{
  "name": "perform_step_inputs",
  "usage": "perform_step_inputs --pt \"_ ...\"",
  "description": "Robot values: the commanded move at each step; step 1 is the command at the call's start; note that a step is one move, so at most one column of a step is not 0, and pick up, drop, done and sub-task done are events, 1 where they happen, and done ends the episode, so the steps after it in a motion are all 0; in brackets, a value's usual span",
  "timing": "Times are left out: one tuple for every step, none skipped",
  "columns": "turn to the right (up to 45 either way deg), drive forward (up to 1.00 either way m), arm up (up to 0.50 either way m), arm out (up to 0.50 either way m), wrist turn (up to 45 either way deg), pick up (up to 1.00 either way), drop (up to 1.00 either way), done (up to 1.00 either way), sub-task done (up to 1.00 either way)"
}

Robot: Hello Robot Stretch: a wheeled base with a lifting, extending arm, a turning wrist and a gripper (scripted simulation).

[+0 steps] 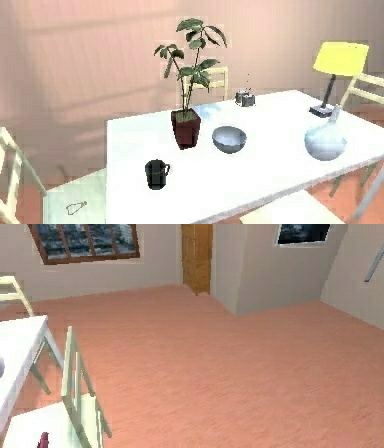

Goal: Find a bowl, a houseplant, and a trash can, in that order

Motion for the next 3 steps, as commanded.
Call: perform_step_inputs --pt "45.0 0.00 0.00 0.00 0.0 0.00 0.00 0.00 0.00" --pt "45.0 0.00 0.00 0.00 0.0 0.00 0.00 0.00 0.00" --pt "45.0 0.00 0.00 0.00 0.0 0.00 0.00 0.00 0.00"
